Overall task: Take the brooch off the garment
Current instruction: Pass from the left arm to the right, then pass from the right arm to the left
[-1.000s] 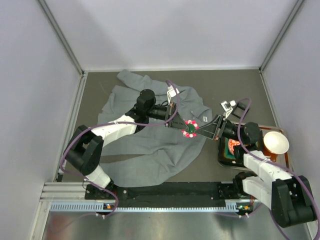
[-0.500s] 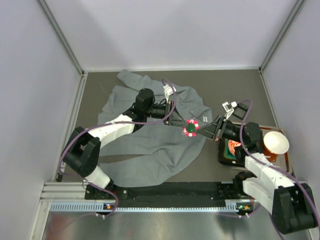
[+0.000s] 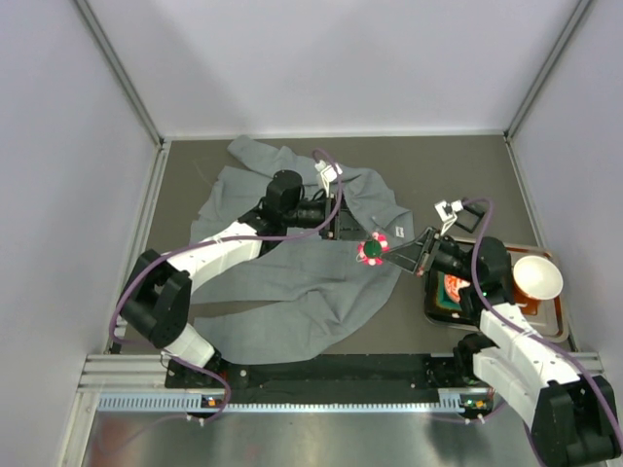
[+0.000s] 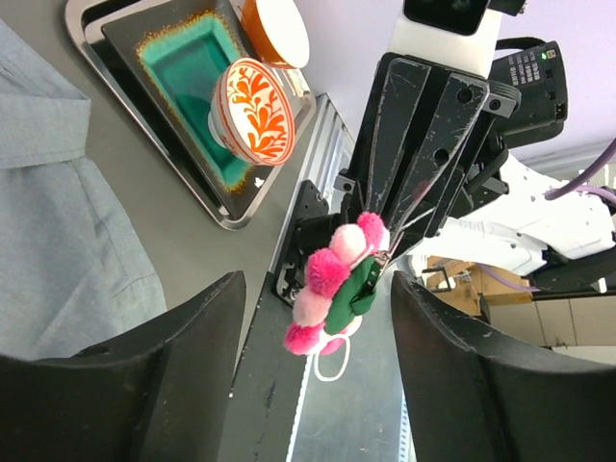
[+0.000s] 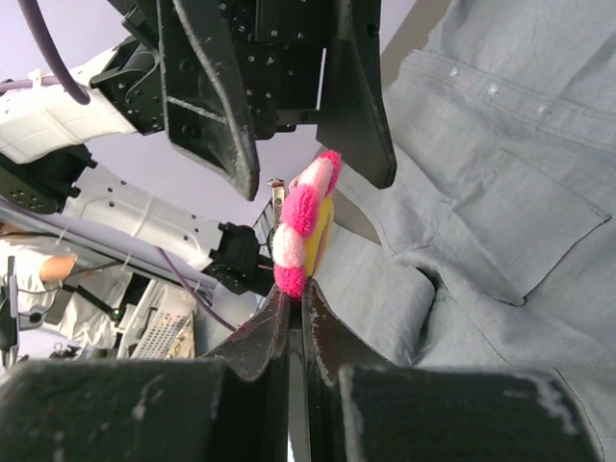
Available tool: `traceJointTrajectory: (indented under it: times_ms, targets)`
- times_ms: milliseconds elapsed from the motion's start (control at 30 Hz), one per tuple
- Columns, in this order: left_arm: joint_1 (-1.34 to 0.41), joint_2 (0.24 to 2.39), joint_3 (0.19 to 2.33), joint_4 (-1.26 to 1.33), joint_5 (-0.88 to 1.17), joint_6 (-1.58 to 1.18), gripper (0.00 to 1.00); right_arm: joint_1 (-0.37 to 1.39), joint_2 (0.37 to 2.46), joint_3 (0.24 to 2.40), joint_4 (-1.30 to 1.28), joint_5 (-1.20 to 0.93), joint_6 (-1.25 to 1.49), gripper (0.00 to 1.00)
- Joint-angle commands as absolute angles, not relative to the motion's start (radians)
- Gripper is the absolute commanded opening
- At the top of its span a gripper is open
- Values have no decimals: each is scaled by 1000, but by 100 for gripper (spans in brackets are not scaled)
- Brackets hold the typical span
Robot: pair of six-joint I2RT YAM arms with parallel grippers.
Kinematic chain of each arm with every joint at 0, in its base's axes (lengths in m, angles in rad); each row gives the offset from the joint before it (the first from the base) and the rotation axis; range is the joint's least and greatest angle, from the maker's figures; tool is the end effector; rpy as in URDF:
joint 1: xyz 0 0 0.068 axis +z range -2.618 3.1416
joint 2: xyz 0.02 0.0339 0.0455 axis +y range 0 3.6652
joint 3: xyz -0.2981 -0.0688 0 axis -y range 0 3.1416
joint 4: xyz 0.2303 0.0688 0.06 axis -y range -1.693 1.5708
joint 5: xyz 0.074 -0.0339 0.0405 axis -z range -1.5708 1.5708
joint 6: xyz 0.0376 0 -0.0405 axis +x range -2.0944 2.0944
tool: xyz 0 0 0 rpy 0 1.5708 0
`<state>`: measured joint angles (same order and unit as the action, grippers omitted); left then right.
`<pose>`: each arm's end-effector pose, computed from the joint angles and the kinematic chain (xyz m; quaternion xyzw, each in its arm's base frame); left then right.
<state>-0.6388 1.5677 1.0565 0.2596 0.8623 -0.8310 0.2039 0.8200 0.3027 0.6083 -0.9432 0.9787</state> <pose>0.2597 -0.2284 0.3267 0.1860 0.7392 -0.6183 0.1916 0.1330 0.0586 0.2784 -0.0838 0.6829 0.6210 0.3755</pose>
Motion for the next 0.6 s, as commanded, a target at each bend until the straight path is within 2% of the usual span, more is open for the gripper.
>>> traceJointTrajectory:
  times_ms: [0, 267, 567]
  targets:
    - [-655, 1519, 1086, 264, 859, -798, 69, 216, 804, 356, 606, -899, 948, 0]
    - [-653, 1520, 1049, 345, 877, -836, 71, 216, 811, 351, 612, -856, 971, 0]
    - [-663, 1554, 1065, 376, 845, -885, 63, 232, 805, 353, 604, -841, 966, 0]
